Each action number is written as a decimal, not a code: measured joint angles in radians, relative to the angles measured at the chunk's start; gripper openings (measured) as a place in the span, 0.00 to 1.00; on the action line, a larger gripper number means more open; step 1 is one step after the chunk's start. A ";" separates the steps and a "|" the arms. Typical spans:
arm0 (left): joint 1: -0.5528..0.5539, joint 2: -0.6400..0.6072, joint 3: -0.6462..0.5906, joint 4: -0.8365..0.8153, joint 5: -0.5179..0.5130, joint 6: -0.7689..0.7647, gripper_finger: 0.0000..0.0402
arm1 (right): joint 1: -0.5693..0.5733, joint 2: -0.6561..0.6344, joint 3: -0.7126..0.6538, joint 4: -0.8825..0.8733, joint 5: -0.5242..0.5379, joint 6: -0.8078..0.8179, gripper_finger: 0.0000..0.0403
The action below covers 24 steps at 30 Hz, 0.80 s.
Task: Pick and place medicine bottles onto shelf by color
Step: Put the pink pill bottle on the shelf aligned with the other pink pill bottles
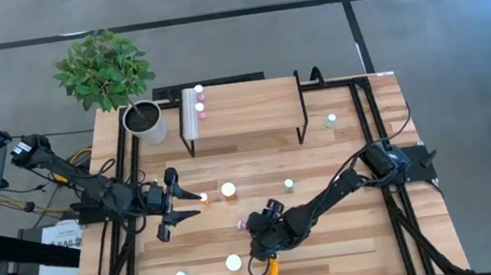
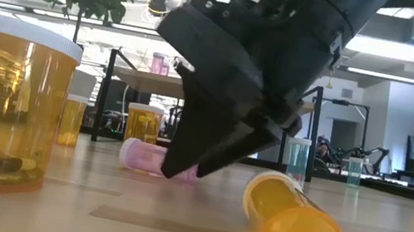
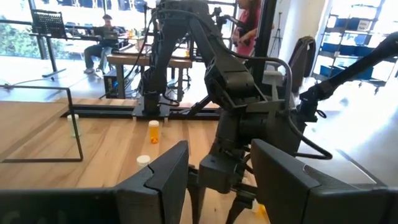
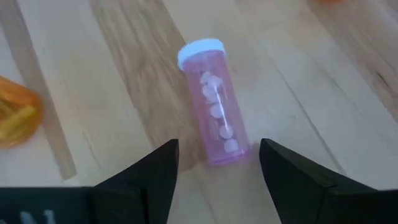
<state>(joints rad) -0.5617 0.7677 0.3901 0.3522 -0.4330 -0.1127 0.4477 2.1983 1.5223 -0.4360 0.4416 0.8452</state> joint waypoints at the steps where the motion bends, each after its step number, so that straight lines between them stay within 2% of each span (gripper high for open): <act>1: 0.000 0.000 0.000 -0.001 0.000 0.000 0.40 | 0.000 0.000 0.000 0.002 0.000 0.000 0.59; 13: 0.000 0.000 0.000 -0.002 0.000 0.000 0.40 | -0.004 0.000 0.000 0.004 0.000 -0.031 0.36; 18: 0.000 0.000 0.000 -0.003 0.000 0.000 0.40 | -0.005 0.000 0.000 0.005 0.001 -0.036 0.31; 24: 0.000 0.000 0.000 -0.003 0.002 0.000 0.40 | 0.004 -0.014 0.000 0.009 0.011 -0.041 0.30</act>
<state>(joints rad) -0.5617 0.7677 0.3901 0.3489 -0.4313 -0.1127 0.4520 2.1843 1.5224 -0.4274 0.4524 0.8040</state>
